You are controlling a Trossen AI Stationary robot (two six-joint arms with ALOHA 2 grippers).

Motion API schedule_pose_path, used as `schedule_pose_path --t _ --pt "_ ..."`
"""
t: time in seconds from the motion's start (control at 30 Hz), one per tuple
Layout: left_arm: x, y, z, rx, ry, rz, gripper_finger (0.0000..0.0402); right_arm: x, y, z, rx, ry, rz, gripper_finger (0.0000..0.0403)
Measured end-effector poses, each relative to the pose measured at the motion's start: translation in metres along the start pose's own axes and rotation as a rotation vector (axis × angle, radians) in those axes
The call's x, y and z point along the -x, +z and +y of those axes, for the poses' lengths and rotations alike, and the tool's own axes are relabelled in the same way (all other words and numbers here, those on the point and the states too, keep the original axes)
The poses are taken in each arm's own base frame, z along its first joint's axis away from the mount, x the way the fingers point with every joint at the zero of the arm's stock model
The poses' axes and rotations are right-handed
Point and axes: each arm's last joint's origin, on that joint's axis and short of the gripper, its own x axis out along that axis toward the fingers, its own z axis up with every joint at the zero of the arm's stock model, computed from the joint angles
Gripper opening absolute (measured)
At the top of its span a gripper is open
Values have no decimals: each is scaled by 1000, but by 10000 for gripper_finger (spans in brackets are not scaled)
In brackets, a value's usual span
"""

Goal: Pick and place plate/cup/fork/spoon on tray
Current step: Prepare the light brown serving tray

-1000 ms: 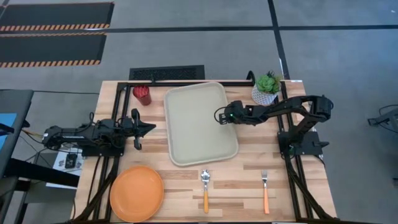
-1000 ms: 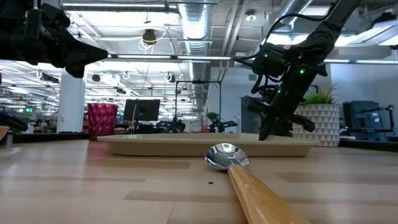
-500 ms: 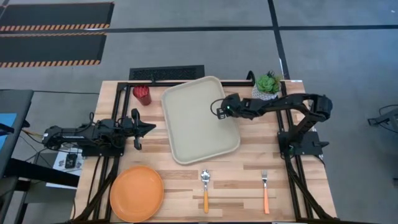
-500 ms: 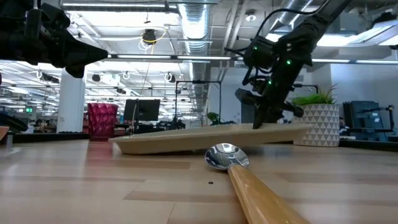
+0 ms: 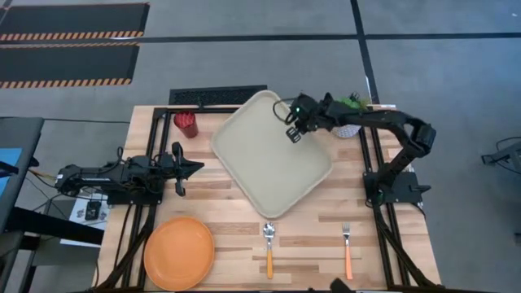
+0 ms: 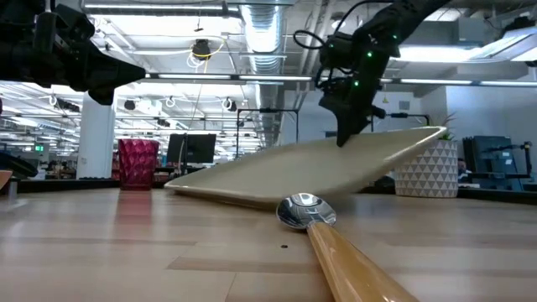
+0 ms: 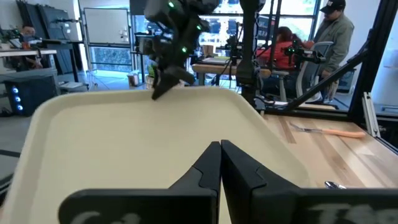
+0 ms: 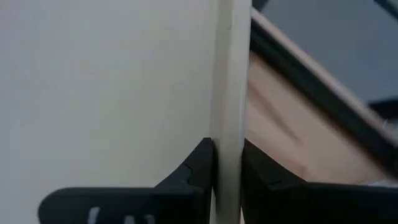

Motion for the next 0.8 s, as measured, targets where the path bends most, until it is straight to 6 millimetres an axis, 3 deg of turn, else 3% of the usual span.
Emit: schedule_pose_path --t 0.2,0.4,0.53,0.8 --pt "0 0 0 0 0 0 0 8 23 -23 189 52 -58 64" --pt "0 0 0 0 0 0 0 8 29 -31 405 120 -112 64" --pt "0 0 0 0 0 0 0 9 30 -27 514 181 -148 64" --pt "0 0 0 0 0 0 0 12 33 3 655 238 -234 64"
